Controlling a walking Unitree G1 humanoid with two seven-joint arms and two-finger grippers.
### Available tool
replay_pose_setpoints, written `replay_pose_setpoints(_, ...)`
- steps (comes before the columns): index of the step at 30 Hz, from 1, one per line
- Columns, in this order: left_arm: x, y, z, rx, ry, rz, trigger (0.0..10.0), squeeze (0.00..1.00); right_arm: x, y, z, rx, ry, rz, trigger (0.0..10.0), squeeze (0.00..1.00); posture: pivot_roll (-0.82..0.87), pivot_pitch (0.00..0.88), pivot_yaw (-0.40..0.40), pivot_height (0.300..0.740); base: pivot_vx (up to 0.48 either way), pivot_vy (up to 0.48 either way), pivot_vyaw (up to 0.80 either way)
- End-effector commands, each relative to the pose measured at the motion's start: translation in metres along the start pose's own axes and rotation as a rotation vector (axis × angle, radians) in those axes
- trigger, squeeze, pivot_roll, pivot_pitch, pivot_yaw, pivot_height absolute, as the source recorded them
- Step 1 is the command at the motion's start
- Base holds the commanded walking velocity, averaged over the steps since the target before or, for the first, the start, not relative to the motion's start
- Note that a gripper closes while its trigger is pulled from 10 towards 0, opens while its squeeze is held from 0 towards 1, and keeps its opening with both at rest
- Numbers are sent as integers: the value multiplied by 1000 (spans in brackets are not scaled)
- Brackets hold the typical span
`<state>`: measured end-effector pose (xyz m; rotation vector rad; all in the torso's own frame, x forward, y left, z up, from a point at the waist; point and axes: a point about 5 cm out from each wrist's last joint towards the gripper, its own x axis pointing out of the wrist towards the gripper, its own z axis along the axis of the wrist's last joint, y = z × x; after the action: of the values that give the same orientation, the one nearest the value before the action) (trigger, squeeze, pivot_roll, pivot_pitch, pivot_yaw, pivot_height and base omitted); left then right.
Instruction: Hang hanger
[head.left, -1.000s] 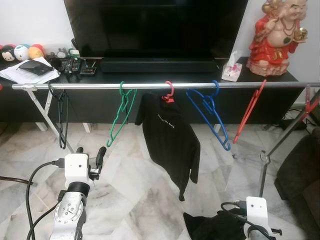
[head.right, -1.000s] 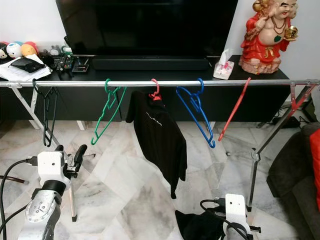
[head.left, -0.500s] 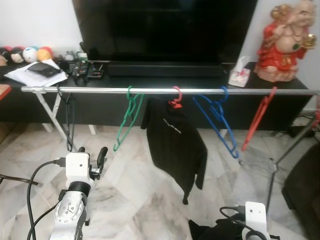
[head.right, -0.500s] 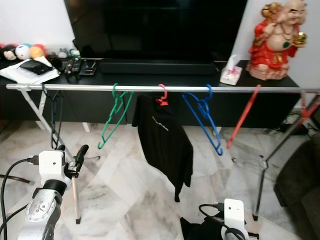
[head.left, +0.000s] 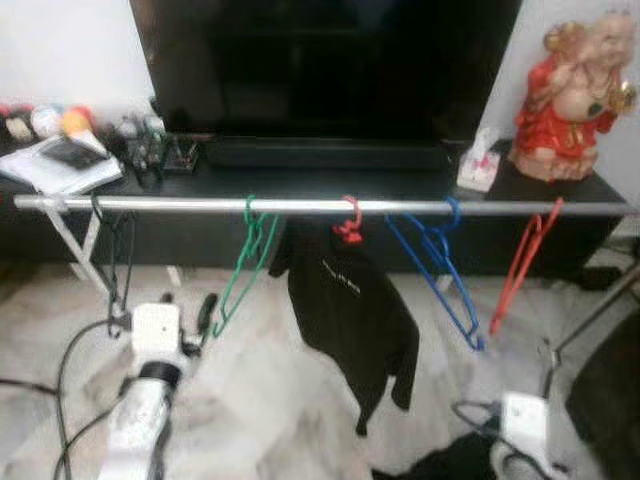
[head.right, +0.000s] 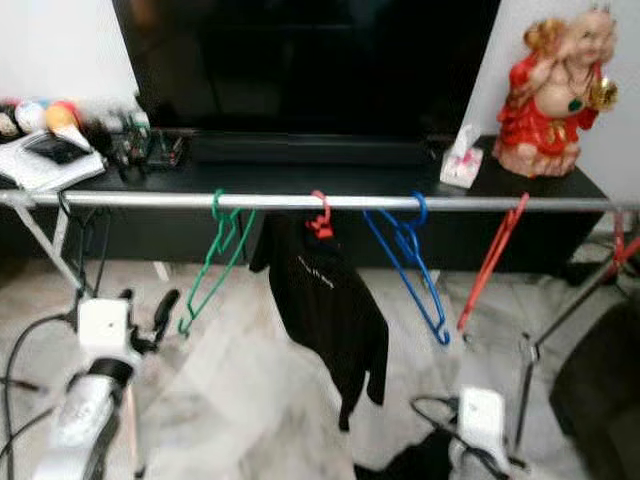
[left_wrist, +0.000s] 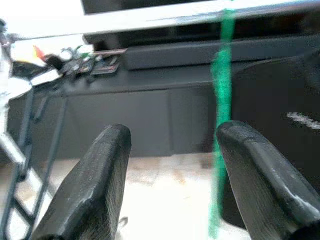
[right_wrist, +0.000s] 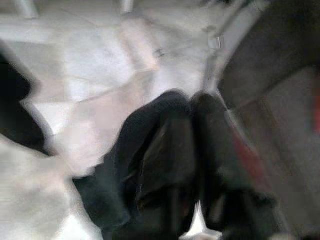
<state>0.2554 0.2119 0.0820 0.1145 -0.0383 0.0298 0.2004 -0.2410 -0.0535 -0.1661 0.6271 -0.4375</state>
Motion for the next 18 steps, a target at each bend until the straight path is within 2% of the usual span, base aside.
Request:
replay_pose_setpoints(1,4,-6,5,-22,-16,-18,10000,0,0,-11,-4,-9,3,-24,10000,0,-46,0,-10,740,300,0,0)
replay_pose_setpoints(13,1,-5,3,-10,-2,-9,10000,0,-2,-9,-11,-20,34,0,10000,0,-30,0,-15,740,295,0,0)
replay_pose_setpoints(17,1,-5,4,-23,7,-36,10000,0,-2,-7,-10,-24,35,10,10000,0,-28,0,-17,740,0,0,0)
replay_pose_setpoints(18,2,-7,0,-50,45,-70,10000,0,-2,-6,-10,-22,36,18,10000,0,-28,0,-17,740,0,0,0)
